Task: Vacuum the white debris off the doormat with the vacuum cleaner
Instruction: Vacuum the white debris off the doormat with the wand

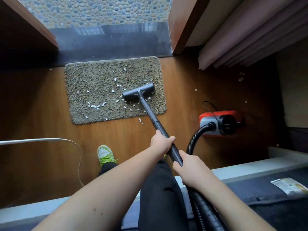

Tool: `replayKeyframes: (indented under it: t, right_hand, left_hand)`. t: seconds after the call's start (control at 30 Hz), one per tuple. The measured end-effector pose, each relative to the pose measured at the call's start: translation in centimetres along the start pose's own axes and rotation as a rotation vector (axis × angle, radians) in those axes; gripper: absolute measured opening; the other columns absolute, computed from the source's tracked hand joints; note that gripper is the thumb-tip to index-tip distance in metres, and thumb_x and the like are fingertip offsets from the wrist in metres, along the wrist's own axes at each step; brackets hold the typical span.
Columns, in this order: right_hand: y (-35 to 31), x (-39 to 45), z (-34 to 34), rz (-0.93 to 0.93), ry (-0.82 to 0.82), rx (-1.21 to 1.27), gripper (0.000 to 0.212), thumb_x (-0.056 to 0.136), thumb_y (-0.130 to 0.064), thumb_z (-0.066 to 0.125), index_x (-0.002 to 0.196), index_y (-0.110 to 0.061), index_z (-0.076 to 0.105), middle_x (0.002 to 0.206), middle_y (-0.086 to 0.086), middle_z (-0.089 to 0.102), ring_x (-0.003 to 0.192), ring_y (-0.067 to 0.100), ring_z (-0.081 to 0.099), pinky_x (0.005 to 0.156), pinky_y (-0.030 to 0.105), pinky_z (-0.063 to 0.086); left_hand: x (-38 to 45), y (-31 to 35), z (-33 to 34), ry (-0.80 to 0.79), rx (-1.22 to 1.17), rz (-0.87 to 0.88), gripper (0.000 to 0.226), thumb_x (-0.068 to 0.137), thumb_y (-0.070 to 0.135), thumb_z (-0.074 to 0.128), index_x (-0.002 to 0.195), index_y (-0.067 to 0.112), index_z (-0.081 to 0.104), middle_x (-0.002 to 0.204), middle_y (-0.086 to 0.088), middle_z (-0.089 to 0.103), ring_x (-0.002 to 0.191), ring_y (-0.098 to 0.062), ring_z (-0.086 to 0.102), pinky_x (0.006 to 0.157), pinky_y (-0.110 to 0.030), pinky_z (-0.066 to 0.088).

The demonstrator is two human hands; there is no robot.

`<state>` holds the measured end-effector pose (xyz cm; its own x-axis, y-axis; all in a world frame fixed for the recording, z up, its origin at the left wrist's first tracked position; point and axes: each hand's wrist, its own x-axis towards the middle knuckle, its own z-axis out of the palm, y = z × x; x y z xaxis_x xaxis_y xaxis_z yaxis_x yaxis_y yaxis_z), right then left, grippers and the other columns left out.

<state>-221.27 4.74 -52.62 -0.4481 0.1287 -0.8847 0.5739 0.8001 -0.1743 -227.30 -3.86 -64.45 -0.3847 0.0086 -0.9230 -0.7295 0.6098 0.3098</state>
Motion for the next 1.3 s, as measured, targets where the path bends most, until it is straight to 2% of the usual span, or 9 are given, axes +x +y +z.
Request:
replayKeyframes:
  t: [0.1,0.2,0.37,0.47,0.67,0.83,0.93,1.03,1.3]
  right_hand:
    - [1.0,-0.8,0.5,0.013,-0.003,0.015,0.018,0.094,-0.035,0.043,0.101,-0.02,0.048,0.078,-0.001,0.052,0.076,0.026,0.059,0.067,0.033,0.049]
    - [1.6,-1.3,0.9,0.021,0.0,0.03,0.019,0.095,-0.036,0.043,0.105,-0.021,0.048,0.087,0.002,0.057,0.079,0.025,0.059,0.071,0.035,0.052]
    - [1.6,-1.3,1.4,0.018,0.002,0.055,0.021,0.096,-0.036,0.042,0.109,-0.022,0.05,0.096,0.003,0.061,0.084,0.024,0.064,0.078,0.039,0.056]
    - [1.3,-0.7,1.4,-0.003,0.011,0.075,0.016,0.094,-0.036,0.043,0.1,-0.022,0.05,0.084,0.0,0.059,0.076,0.023,0.064,0.073,0.038,0.057]
    - [-0.8,1.0,0.9,-0.041,0.024,0.036,0.019,0.092,-0.037,0.045,0.104,-0.022,0.051,0.087,0.002,0.06,0.074,0.021,0.057,0.066,0.033,0.049]
    - [-4.1,3.3,0.6,-0.106,-0.003,-0.037,0.023,0.092,-0.036,0.045,0.107,-0.022,0.054,0.097,0.006,0.062,0.082,0.025,0.06,0.069,0.034,0.051]
    - [-6.1,4.3,0.6,-0.137,-0.015,-0.07,0.018,0.092,-0.036,0.045,0.096,-0.019,0.05,0.092,0.005,0.059,0.078,0.025,0.056,0.06,0.033,0.043]
    - [-8.3,5.1,0.7,-0.171,-0.01,-0.117,0.017,0.091,-0.035,0.046,0.092,-0.018,0.047,0.085,0.002,0.057,0.083,0.028,0.054,0.068,0.034,0.044]
    - [-15.6,7.2,1.8,-0.258,0.01,-0.183,0.028,0.094,-0.033,0.047,0.111,-0.011,0.054,0.108,0.011,0.065,0.097,0.032,0.062,0.069,0.031,0.04]
  left_hand:
    - [-0.8,-0.5,0.9,-0.007,0.027,-0.004,0.053,0.088,0.038,0.059,0.129,0.01,0.041,0.109,-0.006,0.06,0.083,-0.022,0.057,0.05,-0.023,0.039]
    - [-1.4,-0.7,1.5,-0.005,0.022,-0.005,0.061,0.09,0.038,0.059,0.139,0.011,0.036,0.114,-0.007,0.059,0.079,-0.019,0.056,0.046,-0.02,0.035]
    - [-1.3,-1.0,1.5,-0.002,0.027,0.009,0.064,0.092,0.035,0.059,0.145,0.013,0.031,0.109,-0.002,0.051,0.085,-0.019,0.054,0.05,-0.02,0.038]
    - [-1.0,-0.9,0.8,0.016,0.031,0.01,0.059,0.091,0.034,0.059,0.14,0.012,0.036,0.106,-0.003,0.053,0.084,-0.02,0.056,0.051,-0.021,0.039]
    - [0.9,-0.8,-1.5,0.054,-0.064,-0.025,0.049,0.08,0.038,0.064,0.118,0.013,0.044,0.109,-0.012,0.064,0.096,-0.032,0.066,0.085,-0.043,0.058]
    - [2.6,-0.9,-4.8,0.107,-0.172,-0.032,0.043,0.079,0.035,0.066,0.11,0.012,0.047,0.102,-0.013,0.063,0.092,-0.033,0.067,0.078,-0.045,0.061]
    - [3.6,-1.4,-6.9,0.139,-0.276,-0.047,0.04,0.079,0.031,0.066,0.111,0.013,0.049,0.102,-0.013,0.063,0.088,-0.032,0.068,0.073,-0.046,0.062]
    - [4.4,-2.0,-8.8,0.164,-0.364,-0.054,0.038,0.08,0.03,0.066,0.111,0.014,0.05,0.103,-0.013,0.063,0.087,-0.031,0.068,0.07,-0.046,0.062]
    - [6.9,-3.8,-15.5,0.212,-0.55,-0.041,0.028,0.087,0.023,0.065,0.109,0.011,0.051,0.103,-0.012,0.063,0.076,-0.023,0.064,0.053,-0.029,0.052]
